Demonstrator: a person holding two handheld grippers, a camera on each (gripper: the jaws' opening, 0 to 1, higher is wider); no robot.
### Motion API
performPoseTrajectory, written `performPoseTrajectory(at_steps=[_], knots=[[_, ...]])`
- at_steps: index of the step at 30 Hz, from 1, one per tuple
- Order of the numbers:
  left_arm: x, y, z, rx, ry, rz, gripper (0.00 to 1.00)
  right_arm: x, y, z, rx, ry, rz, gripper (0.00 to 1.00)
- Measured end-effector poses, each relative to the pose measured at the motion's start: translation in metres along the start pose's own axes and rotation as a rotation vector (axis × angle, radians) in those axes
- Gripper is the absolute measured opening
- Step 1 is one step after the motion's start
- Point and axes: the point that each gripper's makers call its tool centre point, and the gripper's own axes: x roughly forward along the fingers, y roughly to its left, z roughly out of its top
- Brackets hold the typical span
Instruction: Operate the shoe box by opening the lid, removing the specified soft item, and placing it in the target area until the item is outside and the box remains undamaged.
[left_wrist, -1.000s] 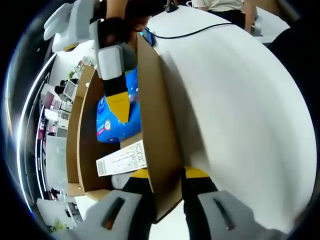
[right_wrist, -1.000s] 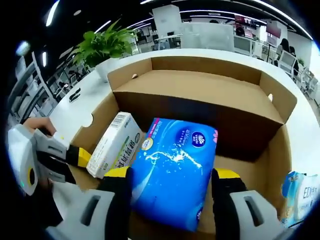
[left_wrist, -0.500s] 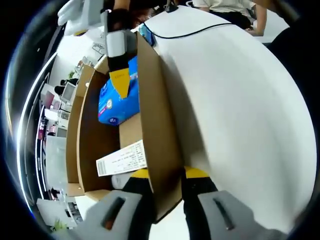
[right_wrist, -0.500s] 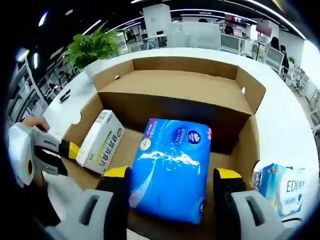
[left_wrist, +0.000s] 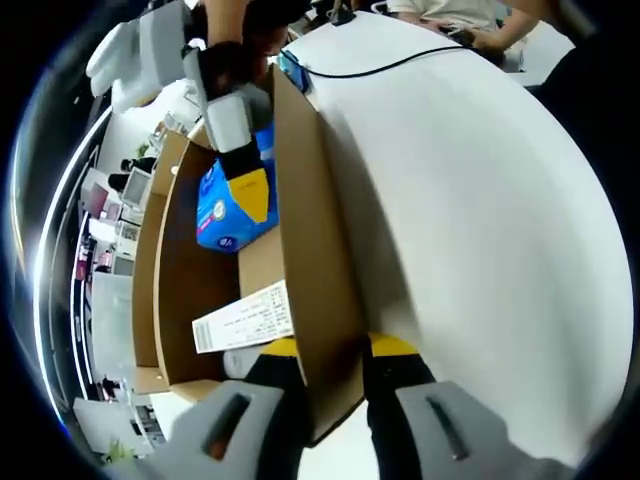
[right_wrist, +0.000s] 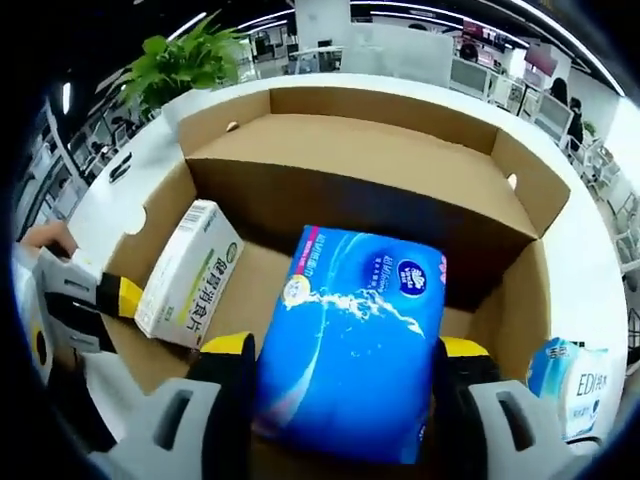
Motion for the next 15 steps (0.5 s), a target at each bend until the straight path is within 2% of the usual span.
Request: performPoseTrajectory(at_steps=[6,9,15], knots=[[0.0,-0.001,0.0,0.004,0.0,0.0,0.18,0.004,0.0,-0.002,0.006,0.054,-0.031,0.75],[0.0,0.0,0.0,0.003,0.002,0.0,0.18,0.01,-0.001,-0.006,0.008,0.128,-0.05,0.77],[0.0,0.0,0.0,0.003,0.001,-0.001,0.18,0.019,-0.001,-0.01,0.012,0.166,-0.067,0.82]])
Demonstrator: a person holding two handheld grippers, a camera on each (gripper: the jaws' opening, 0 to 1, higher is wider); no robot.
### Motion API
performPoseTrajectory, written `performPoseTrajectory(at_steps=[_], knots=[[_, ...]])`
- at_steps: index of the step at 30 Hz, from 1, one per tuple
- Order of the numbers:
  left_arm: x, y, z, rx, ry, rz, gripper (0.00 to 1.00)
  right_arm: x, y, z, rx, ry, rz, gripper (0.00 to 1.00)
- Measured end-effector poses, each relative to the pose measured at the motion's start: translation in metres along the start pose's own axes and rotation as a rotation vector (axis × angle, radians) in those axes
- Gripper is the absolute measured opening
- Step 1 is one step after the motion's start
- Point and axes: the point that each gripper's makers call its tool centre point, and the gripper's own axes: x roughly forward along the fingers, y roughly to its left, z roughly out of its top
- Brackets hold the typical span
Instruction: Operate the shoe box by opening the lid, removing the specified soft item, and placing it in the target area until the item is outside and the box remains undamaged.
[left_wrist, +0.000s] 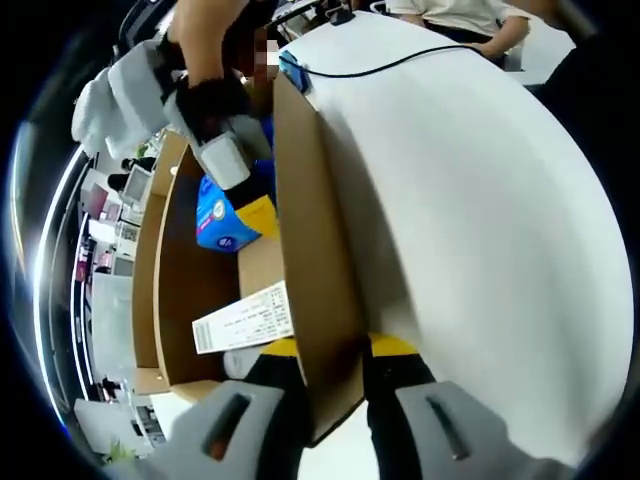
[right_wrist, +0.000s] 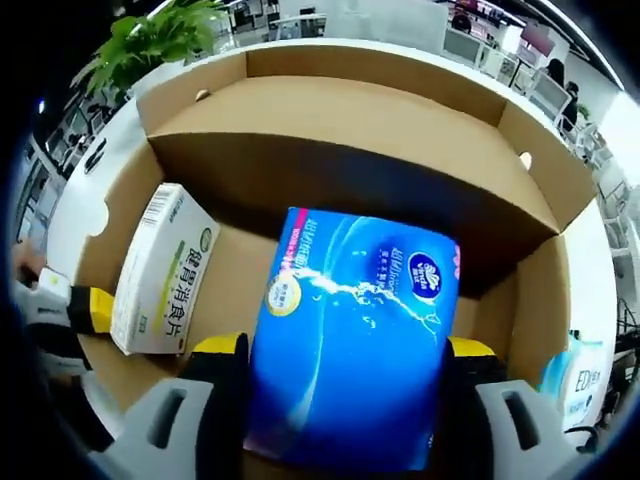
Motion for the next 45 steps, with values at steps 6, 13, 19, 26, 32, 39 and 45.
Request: performPoseTrajectory(at_steps=[6,13,19,26,32,39,45], knots=[[0.0,0.0,0.0,-0.003,0.001,0.001,0.18,0.013,0.0,-0.006,0.036,0.079,0.01,0.89],[0.001,0.0,-0.001,-0.016,0.015,0.011,0.18,0.014,0.002,-0.004,0.016,0.095,0.016,0.9],[0.002,0.0,-0.003,-0.021,0.027,0.014,0.19,0.012,0.005,-0.007,0.014,0.095,0.016,0.9],[0.002,0.001,-0.004,-0.021,0.044,0.025,0.19,0.008,0.01,-0.011,-0.003,0.085,0.021,0.9],[0.004,0.001,-0.003,-0.018,0.053,0.025,0.19,0.005,0.011,-0.011,0.002,-0.025,0.015,0.9],[0.002,-0.002,-0.002,-0.009,0.048,0.018,0.19,0.007,0.009,-0.007,0.001,-0.073,0.01,0.91],[0.002,-0.004,-0.002,-0.011,0.049,0.017,0.19,0.009,0.007,0.0,-0.009,-0.113,0.001,0.9]])
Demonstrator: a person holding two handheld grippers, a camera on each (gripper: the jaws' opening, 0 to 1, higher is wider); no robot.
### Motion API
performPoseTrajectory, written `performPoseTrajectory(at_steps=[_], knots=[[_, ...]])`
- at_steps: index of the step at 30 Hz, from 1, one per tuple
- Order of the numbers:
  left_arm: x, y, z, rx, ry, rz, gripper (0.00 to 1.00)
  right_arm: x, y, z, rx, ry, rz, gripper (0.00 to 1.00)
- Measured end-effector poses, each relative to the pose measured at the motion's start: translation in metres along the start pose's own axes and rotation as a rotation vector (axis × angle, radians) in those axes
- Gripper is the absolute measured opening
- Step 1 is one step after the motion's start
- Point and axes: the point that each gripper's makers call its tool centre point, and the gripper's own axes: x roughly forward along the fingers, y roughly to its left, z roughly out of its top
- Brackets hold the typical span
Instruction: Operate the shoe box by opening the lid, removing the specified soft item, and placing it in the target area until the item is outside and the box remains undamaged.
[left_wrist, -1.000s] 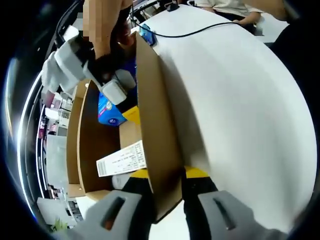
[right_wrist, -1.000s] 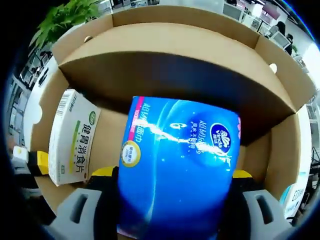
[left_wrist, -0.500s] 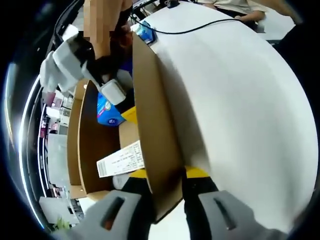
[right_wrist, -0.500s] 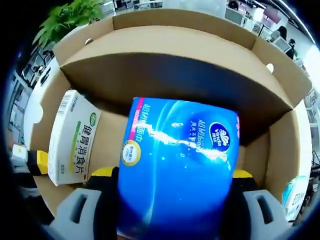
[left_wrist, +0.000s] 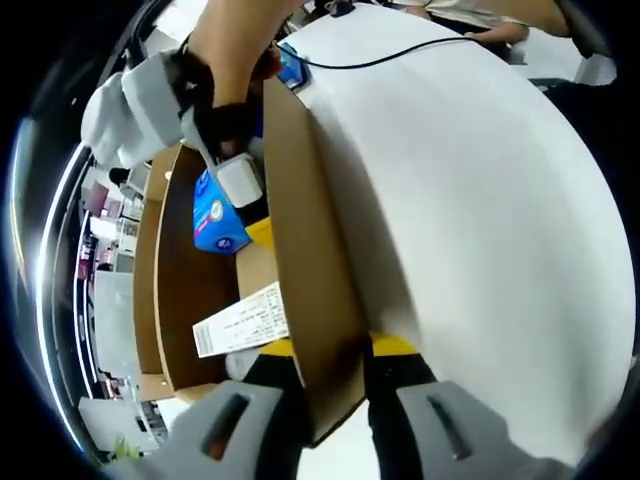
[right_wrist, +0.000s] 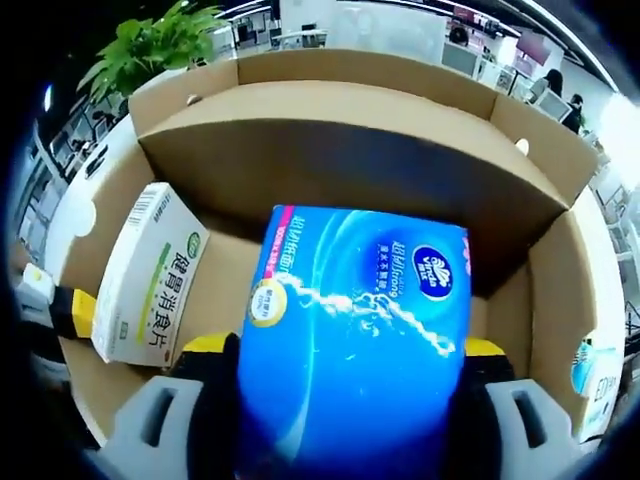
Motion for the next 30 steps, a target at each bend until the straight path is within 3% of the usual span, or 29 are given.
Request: performPoseTrajectory(at_steps=[2,19,30], knots=[[0.0,-0.001,0.0,-0.001,0.002,0.002,0.19,-0.001,0.002,0.003,-0.028,-0.02,0.011,0.89],[0.0,-0.004,-0.004,0.007,0.012,0.006,0.2,-0.007,0.001,0.002,-0.059,0.042,0.001,0.79],[0.001,-0.003,-0.005,0.025,0.022,0.009,0.21,-0.029,-0.009,0.021,-0.089,0.01,-0.01,0.76]])
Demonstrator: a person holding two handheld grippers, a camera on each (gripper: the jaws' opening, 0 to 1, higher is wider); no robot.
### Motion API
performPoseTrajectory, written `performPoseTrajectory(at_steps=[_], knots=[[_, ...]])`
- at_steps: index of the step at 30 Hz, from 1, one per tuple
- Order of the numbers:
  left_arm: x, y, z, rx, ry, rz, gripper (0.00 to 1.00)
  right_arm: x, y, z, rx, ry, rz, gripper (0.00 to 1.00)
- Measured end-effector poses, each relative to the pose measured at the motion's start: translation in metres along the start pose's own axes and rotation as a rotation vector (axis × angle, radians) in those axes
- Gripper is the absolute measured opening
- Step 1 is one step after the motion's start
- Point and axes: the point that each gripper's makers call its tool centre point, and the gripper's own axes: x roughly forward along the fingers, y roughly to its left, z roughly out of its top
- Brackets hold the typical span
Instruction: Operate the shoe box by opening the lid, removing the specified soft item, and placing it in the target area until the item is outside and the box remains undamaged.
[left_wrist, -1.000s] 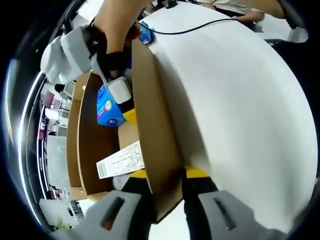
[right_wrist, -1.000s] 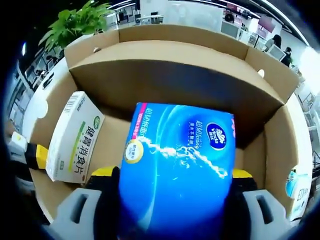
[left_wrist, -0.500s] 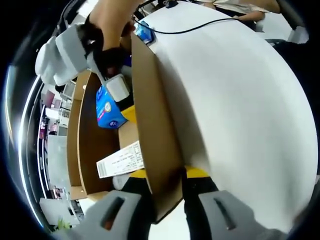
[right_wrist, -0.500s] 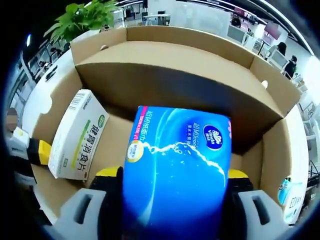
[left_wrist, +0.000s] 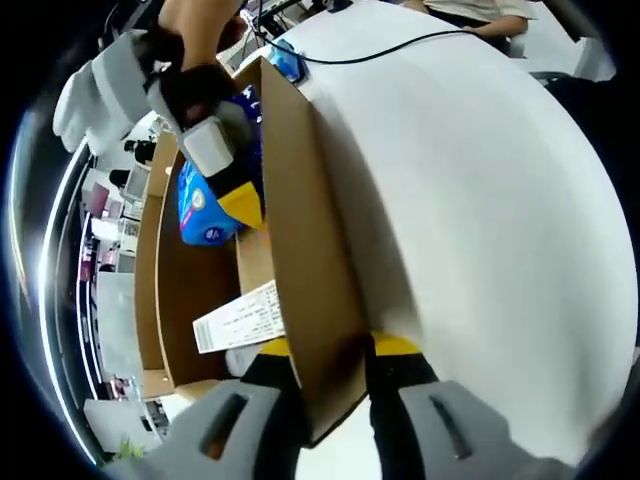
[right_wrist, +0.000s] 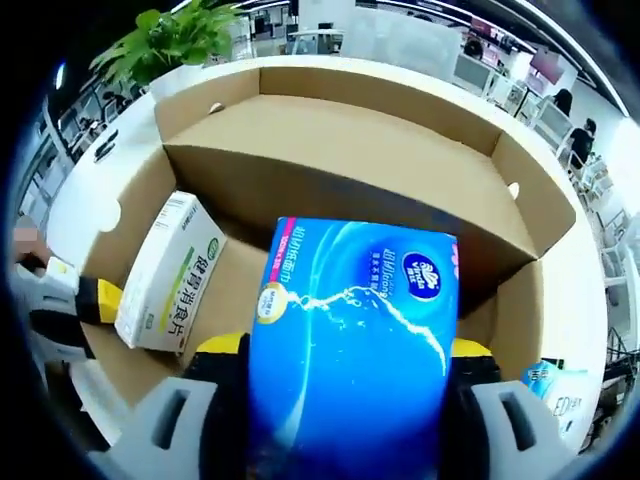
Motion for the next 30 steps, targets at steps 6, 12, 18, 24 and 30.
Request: performPoseTrajectory(at_steps=[6,12,18,24,30], knots=[[0.0,0.001,-0.001,0.0,0.001,0.0,0.21,-0.019,-0.003,0.011,-0.028,-0.035,-0.009,0.76],[0.0,0.0,-0.001,0.018,0.001,-0.001,0.21,-0.039,-0.002,0.014,-0.111,-0.067,0.038,0.75],[0.0,0.0,-0.001,0.01,0.0,-0.004,0.21,-0.065,-0.013,0.025,-0.056,-0.11,0.021,0.75],[0.002,0.003,-0.002,0.014,0.023,0.006,0.22,-0.082,-0.014,0.023,-0.115,-0.117,0.046,0.74],[0.0,0.001,-0.001,0.016,0.025,0.008,0.23,-0.114,-0.034,0.018,-0.117,-0.15,0.044,0.74]])
